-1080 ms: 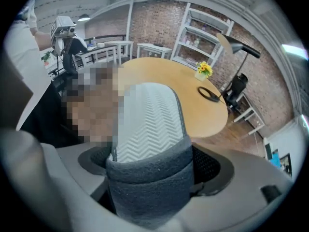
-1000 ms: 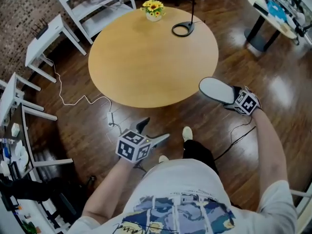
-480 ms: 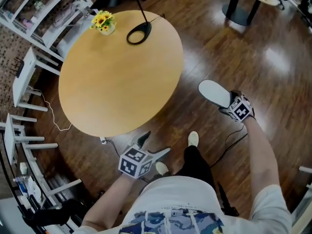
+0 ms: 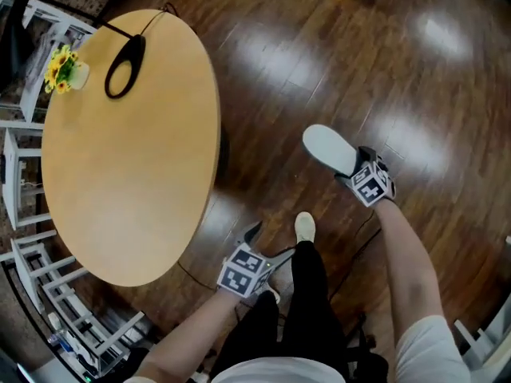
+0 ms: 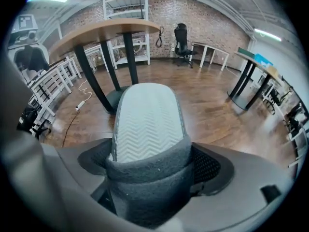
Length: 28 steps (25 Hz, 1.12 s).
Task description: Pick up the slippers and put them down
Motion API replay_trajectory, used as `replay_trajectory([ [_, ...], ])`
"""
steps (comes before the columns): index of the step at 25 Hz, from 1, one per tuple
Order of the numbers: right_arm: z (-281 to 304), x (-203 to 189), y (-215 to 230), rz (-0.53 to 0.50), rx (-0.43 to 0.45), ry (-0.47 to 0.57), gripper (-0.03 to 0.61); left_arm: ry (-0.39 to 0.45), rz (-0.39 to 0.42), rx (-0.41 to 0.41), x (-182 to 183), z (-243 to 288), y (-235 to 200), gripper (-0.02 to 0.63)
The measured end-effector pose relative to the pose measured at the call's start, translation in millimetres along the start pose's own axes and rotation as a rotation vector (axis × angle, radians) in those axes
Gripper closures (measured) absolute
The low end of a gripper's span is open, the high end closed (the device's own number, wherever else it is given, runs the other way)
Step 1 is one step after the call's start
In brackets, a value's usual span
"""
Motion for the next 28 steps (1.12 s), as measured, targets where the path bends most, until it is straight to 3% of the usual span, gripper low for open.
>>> replay_trajectory([
  [5, 119, -54, 35, 0.074, 0.034, -0.053, 0.079, -0.043, -0.045, 0.032, 35, 134, -68, 0.172],
  [10, 243, -105, 46, 0.145, 0.020, -0.088, 0.080, -0.098, -0.051, 0.042, 26, 250, -126, 0.172],
  [16, 362, -132, 52, 0.212, 0.014, -0.091, 0.078, -0.096, -0.073, 0.024, 16, 355, -178, 0.172],
  [22, 432, -154, 39, 0.279, 0.046, -0.129, 0.053, -0.117, -0.114, 0.007, -14, 407, -200, 0.172],
  [28, 409, -161, 27, 0.344, 0.083, -0.108, 0.021, -0.132, -0.147, 0.013, -24, 395, -201, 0.172],
])
Point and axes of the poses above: the fingertips, and each gripper's own axes: z forward along the fingers, y to its right, x out of its top, the point moved 3 cm from there along -z, backward along the fingers, and after that the axes turned 9 degrees about -y, right-handed, at the moved point
